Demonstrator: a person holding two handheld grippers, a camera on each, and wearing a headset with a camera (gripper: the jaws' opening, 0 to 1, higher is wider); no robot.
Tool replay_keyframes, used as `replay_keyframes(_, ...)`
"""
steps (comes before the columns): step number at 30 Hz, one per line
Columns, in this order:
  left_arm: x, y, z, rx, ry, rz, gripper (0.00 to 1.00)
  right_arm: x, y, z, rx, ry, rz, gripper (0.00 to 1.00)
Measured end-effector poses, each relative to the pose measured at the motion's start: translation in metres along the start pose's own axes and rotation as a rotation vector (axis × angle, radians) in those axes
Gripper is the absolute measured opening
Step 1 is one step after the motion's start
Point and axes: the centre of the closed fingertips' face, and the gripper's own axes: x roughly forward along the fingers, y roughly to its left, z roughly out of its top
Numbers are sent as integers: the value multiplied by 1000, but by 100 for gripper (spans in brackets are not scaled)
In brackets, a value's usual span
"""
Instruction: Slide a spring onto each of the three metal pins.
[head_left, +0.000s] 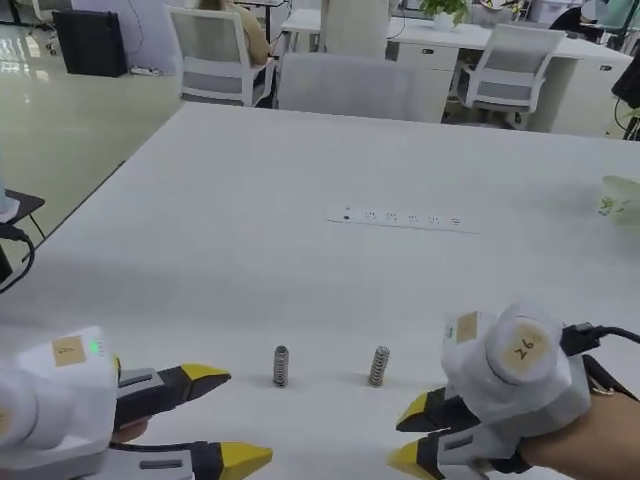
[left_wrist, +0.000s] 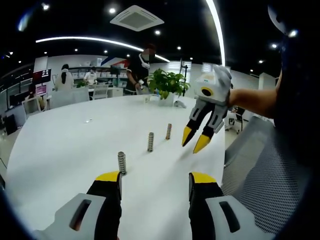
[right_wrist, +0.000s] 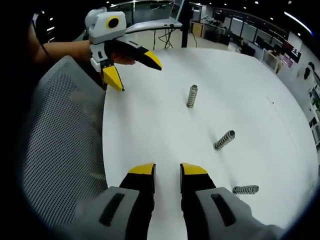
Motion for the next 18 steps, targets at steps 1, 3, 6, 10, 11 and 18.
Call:
replay_keyframes(1,0,0,0,1,0,1,48,-3,-1,-3,11,-5,-8,17)
replay_keyframes(3,-1,-1,1,2,1,2,48,-7,-4,-6,28,-12,-22,17)
replay_keyframes(6,-2,-3,2,3,0,4,48,-16,-11,-11,61,-33,-49,17)
replay_keyframes(10,-2,-3,3,4,-2,8,48,-28,-20,-17,99,-61,-85,17)
replay_keyframes(11,-3,-3,3,4,-3,10,48,-30,-22,-18,106,-67,-92,17)
replay_keyframes(18,-4,-2,3,1,-4,18,48,-45,-35,-35,162,-96,-135,18)
